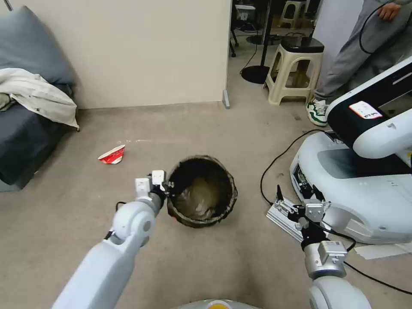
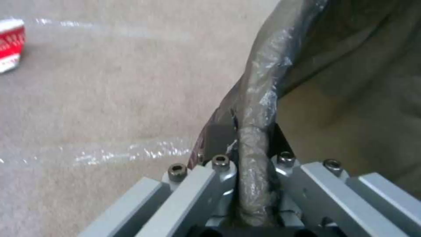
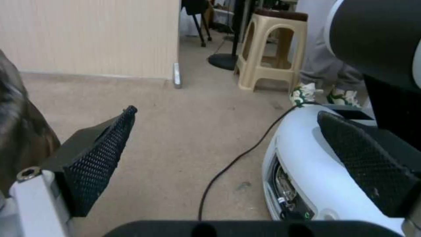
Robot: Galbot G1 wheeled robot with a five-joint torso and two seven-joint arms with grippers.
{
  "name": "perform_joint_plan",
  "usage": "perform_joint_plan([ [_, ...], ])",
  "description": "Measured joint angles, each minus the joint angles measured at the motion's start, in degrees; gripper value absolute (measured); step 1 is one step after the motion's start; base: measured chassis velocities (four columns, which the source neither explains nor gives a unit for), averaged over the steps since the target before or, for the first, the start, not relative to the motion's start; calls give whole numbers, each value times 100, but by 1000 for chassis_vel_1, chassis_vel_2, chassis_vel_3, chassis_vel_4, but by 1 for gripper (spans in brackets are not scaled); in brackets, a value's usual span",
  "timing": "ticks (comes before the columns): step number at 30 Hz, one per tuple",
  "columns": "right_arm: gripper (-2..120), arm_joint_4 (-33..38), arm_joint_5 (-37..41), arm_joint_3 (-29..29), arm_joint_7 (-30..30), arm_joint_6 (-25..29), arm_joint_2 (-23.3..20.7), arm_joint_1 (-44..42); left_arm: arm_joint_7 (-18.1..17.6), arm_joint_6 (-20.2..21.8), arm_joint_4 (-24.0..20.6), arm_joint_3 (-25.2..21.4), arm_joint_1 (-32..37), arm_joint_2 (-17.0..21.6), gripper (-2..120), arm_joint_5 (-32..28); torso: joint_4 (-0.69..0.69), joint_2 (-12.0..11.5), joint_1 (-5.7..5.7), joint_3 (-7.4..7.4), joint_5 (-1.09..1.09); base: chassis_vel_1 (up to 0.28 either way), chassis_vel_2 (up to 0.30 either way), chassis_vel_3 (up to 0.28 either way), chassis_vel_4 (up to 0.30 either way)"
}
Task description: Pick up the trash can from the floor.
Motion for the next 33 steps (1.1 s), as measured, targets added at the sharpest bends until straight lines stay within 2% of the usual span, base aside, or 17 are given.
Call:
perform_joint_plan([
  [4,100,14,17,-40,1,-29,-37,11,249,-159,-517,-337,372,269,1,-117,0,0,0,0,0,0,0,0,0],
  [5,100,14,17,-40,1,-29,-37,11,249,-159,-517,-337,372,269,1,-117,0,0,0,0,0,0,0,0,0],
  [8,100,14,18,-52,0,-30,-20,9,882,-718,-765,-461,664,422,1,111,2,0,0,0,0,0,0,0,0],
  [9,100,14,18,-52,0,-30,-20,9,882,-718,-765,-461,664,422,1,111,2,0,0,0,0,0,0,0,0],
  [11,100,5,14,-54,0,-30,30,5,1498,-1308,-807,-463,797,482,1,535,-2,0,0,0,1,0,0,0,0],
  [12,100,0,12,-62,0,-29,36,18,1624,-1487,-828,-463,850,488,1,657,-1,0,0,0,0,0,0,0,0],
  [14,100,-4,11,-70,-1,-30,41,32,1674,-1574,-843,-462,881,490,1,712,-1,0,0,0,0,0,0,0,0],
  [17,100,-26,-6,-103,-14,-52,44,88,1824,-2089,-925,-463,1069,473,1,1029,1,0,0,0,1,0,0,0,0],
  [18,100,-26,-6,-103,-14,-52,44,88,1824,-2089,-925,-463,1069,473,1,1029,1,0,0,0,1,0,0,0,0],
  [21,100,-46,-44,-112,-20,-54,70,91,1848,-2461,-949,-463,1225,431,1,1348,1,0,0,-1,1,0,0,0,0],
  [28,100,-50,-55,-114,-23,-53,81,90,1847,-2519,-949,-463,1257,416,1,1407,0,0,0,0,1,0,0,0,0],
  [29,100,-49,-55,-114,-23,-51,88,87,1834,-2606,-963,-474,1294,383,1,1507,-3,0,0,0,1,0,0,0,0],
  [31,100,-17,-55,-105,-23,-45,101,78,1782,-2762,-1051,-505,1458,282,1,1715,2,0,0,-1,1,0,0,0,0],
  [33,100,-10,-55,-101,-23,-39,103,75,1757,-2746,-1097,-515,1519,252,1,1767,2,0,0,-1,0,0,0,0,0],
])
